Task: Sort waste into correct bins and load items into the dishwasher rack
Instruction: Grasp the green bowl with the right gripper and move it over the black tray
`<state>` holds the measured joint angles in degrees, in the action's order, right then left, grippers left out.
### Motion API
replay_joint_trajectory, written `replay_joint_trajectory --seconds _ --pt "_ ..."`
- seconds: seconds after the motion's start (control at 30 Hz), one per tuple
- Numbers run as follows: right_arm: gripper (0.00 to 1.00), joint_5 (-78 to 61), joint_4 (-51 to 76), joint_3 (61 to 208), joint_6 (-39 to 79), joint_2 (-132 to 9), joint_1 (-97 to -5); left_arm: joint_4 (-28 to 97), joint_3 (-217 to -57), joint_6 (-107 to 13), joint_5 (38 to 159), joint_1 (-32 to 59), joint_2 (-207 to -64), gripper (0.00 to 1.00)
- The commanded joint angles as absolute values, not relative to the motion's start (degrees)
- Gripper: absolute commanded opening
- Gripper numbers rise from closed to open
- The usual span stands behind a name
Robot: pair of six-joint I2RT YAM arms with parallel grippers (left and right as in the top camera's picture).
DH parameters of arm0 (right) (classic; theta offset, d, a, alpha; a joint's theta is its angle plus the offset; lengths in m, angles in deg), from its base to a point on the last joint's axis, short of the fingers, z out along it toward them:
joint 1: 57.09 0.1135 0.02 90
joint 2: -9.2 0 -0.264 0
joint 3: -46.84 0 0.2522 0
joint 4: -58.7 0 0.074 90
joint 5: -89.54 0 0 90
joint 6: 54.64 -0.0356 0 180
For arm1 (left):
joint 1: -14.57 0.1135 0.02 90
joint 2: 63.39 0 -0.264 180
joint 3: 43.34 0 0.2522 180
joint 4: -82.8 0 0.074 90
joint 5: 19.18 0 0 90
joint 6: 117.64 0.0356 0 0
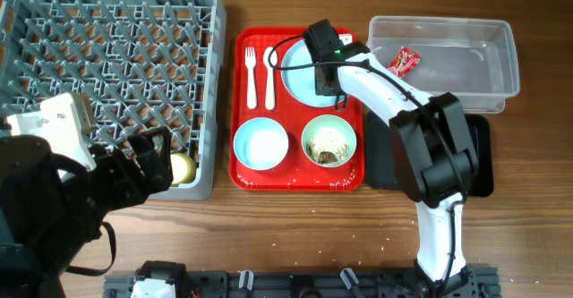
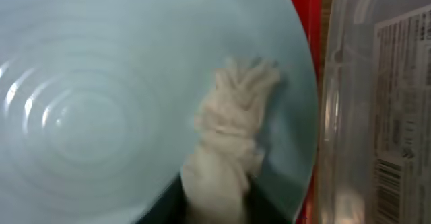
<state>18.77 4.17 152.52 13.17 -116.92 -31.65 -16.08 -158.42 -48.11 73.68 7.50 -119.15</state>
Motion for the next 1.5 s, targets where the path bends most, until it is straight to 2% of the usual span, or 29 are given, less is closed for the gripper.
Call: replay_joint_trajectory --seconds 0.0,0.17,0.27,0.37,0.4,0.43,0.47,0.5,0.6,0.73,0.83,0.93,1.1,1.2,1.23,1.33,1.47 --pt "0.04 13.7 3.7 153.0 12.8 -118.1 -31.3 -16.0 -158.8 -47.4 72.9 7.2 -118.9 1.00" --pt "0.04 13.1 0.9 154.8 11.8 -105.9 -32.4 -16.0 -158.8 -47.4 72.9 7.2 -118.9 1.00" --pt "0.04 13.6 0.9 154.8 11.0 -98.3 -37.8 -16.0 -158.8 -47.4 72.9 7.2 -118.9 1.00" --pt "0.04 12.6 -1.7 154.4 11.2 -97.6 -45.2 -16.0 -158.8 -47.4 72.9 7.2 -118.9 1.00" --pt "0.08 12.0 -1.8 153.9 11.4 -97.9 -46.7 -16.0 -158.8 -47.4 72.9 7.2 -118.9 1.00" --pt "0.25 9.4 -1.8 153.6 13.0 -98.5 -48.7 -16.0 -158.8 -47.4 72.9 7.2 -118.9 1.00" --pt "0.63 5.3 -1.8 153.6 16.5 -98.9 -49.9 -16.0 -158.8 -47.4 72.9 7.2 -118.9 1.00" --pt "0.68 1.2 -2.8 153.6 17.3 -98.6 -50.8 -16.0 -158.8 -47.4 72.9 7.2 -118.9 1.00" --pt "0.66 -4.7 -4.6 153.6 16.5 -94.0 -50.6 -16.0 -158.8 -47.4 72.9 7.2 -118.9 1.00" --pt "0.66 -5.9 -10.8 153.6 14.3 -80.7 -48.0 -16.0 -158.8 -47.4 72.9 7.2 -118.9 1.00" --pt "0.68 -5.9 -21.6 153.6 12.1 -73.5 -41.7 -16.0 -158.8 -47.4 72.9 7.2 -118.9 1.00" --pt "0.68 -5.2 -31.0 151.8 6.5 -72.9 -32.8 -16.0 -158.8 -47.4 72.9 7.2 -118.9 1.00" --pt "0.62 -3.5 -18.4 134.9 -1.2 -72.9 -18.9 -16.0 -158.8 -47.4 72.9 7.2 -118.9 1.00" --pt "0.58 -2.8 -6.5 127.7 1.1 -73.0 -13.0 -16.0 -158.8 -47.4 72.9 7.2 -118.9 1.00" --pt "0.52 0.7 -2.1 125.3 2.2 -73.1 -11.2 -16.0 -158.8 -47.4 72.9 7.2 -118.9 1.00" --pt "0.38 11.2 2.0 123.0 1.8 -75.7 -10.9 -16.0 -158.8 -47.4 72.9 7.2 -118.9 1.00" --pt "0.36 10.1 9.6 123.0 3.9 -85.0 -12.0 -16.0 -158.8 -47.4 72.9 7.2 -118.9 1.00"
